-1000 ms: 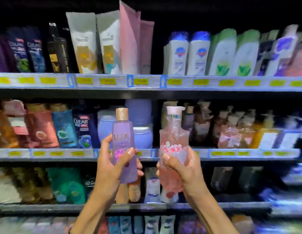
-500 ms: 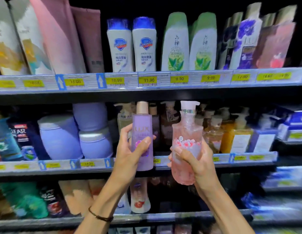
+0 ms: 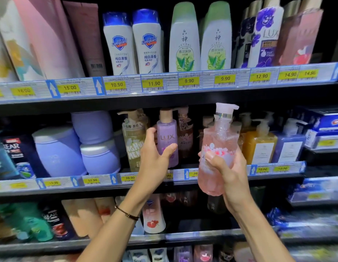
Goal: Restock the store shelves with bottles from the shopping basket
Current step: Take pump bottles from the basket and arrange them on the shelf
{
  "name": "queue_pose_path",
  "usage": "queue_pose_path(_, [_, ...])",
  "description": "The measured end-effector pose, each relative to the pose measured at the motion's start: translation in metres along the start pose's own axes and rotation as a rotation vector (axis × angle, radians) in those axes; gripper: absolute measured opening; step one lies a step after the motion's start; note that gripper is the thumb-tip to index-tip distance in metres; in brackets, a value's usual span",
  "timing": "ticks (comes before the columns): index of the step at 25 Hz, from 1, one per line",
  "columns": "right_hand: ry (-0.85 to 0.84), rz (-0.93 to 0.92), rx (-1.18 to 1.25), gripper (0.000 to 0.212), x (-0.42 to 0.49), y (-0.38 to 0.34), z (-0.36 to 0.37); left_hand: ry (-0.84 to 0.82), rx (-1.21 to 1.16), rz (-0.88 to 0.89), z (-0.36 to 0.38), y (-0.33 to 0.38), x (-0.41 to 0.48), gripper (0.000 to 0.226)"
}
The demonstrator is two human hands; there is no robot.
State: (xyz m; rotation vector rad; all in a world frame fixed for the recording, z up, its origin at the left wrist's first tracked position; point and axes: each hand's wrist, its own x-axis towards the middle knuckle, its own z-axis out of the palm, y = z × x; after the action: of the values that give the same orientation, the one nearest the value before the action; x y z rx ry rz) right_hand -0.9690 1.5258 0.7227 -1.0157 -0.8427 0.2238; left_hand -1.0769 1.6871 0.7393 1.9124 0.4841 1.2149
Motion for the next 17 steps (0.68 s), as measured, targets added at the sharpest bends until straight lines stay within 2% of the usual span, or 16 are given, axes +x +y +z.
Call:
queue_pose_path(4, [-0.010, -0.024, -0.028, 0.063, -0.002, -0.005, -0.005, 0.031, 0.173, -0.047, 0.016, -0.006, -0.008, 0.032])
queue_pose_path(8, [-0.019, -0.043, -0.044, 0.064, -0.004, -0.008, -0.005, 0.033, 0.317, -0.073, 0.024, -0.018, -0.015, 0.053])
queue_pose_path(14, [-0.015, -0.044, -0.066, 0.057, -0.002, -0.008, -0.003, 0.093, 0.580, 0.181, 0.023, -0.007, -0.024, 0.085])
queue_pose_path(17, [-0.014, -0.029, -0.089, 0.060, 0.002, -0.005, -0.001, 0.085, 0.863, 0.339, 0.018, -0.005, -0.016, 0.089])
